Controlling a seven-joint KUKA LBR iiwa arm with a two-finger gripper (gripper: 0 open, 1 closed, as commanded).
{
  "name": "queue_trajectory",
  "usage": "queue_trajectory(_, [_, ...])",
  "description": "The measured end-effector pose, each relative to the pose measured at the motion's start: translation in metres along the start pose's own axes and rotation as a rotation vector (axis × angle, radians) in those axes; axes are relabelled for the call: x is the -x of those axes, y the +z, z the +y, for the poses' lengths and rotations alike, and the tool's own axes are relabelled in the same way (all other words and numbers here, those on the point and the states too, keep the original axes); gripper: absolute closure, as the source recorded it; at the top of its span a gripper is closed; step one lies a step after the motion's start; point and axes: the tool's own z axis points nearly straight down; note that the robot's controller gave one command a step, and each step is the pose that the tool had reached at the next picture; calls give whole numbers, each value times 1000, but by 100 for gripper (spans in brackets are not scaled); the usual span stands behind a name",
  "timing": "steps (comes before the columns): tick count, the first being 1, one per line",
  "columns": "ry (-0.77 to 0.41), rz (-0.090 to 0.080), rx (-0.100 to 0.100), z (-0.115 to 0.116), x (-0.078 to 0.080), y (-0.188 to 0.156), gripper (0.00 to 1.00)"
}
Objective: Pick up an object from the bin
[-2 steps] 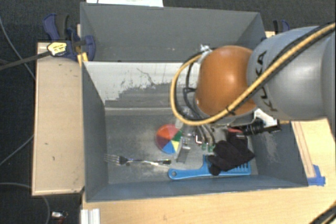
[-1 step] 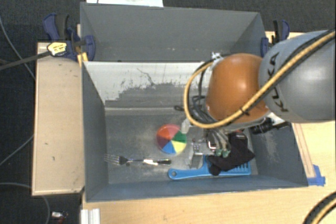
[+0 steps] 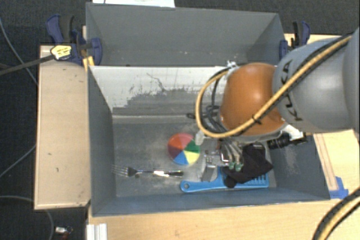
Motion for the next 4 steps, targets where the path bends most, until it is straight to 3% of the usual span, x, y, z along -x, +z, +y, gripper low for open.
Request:
queue_trajectory(1, [-374, -3, -1, -31, -10, 57, 0])
queue_trajectory(2, [-615, -7, 0, -82, -8, 52, 0])
queue_trajectory(3, [-883, -7, 2, -48, -11, 49, 100])
queue_trajectory(4, [-879, -6, 2, -48, -11, 49, 0])
